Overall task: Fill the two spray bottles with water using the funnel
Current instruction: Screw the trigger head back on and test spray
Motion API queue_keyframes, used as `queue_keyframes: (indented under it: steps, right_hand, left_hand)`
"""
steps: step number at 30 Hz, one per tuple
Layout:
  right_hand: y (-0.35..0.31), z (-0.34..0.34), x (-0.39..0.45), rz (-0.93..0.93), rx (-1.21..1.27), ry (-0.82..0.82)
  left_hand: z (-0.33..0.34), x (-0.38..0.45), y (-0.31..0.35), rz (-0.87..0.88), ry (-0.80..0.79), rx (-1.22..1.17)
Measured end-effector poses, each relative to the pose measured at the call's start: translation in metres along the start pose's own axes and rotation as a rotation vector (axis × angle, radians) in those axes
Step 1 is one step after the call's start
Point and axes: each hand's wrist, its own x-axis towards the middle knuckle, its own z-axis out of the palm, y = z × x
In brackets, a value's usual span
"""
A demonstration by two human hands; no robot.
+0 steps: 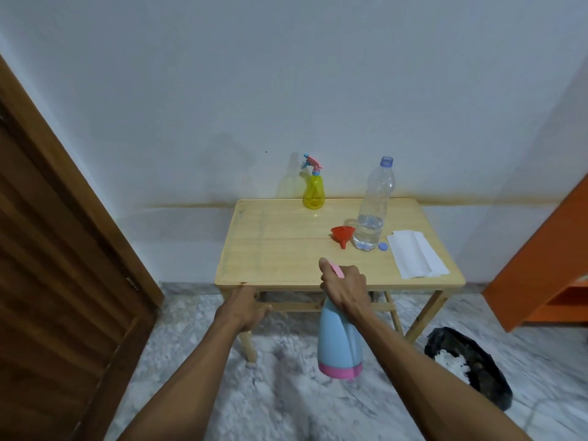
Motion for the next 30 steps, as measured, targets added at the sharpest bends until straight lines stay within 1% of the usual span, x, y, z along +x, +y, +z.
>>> queue_keyframes:
  steps: [4,8,12,15,18,20,26,30]
  right_hand:
    - [-0.006,-0.027,0.011,-0.095,0.096,0.075]
    - [-0.018,-0.060,0.020,-0.213,0.228,0.090]
    - [-0.034,-0.089,0.030,-0.347,0.316,0.113]
    - [-0.044,-0.100,0.037,-0.410,0.358,0.098]
    - [-0.052,-0.100,0.049,-0.429,0.417,0.036]
    - [-0.059,-0.093,0.058,-0.435,0.475,-0.033]
    - [-0.081,-0.058,0.092,-0.473,0.528,-0.218]
    - [-0.094,-0.034,0.126,-0.535,0.427,-0.307]
  left_hand:
    - [0.006,0.006,0.031,0.096,0.036,-0.053]
    - [0.010,0.004,0.074,0.181,0.100,-0.219]
    - [0.015,-0.001,0.111,0.323,0.161,-0.349]
    - [0.019,-0.003,0.129,0.415,0.112,-0.436]
    - [0.021,-0.004,0.140,0.487,0.015,-0.553]
    - [0.019,-0.001,0.144,0.521,0.005,-0.603]
    - [0.011,0.035,0.130,0.503,0.157,-0.721]
    - [0.007,0.077,0.118,0.460,0.228,-0.767]
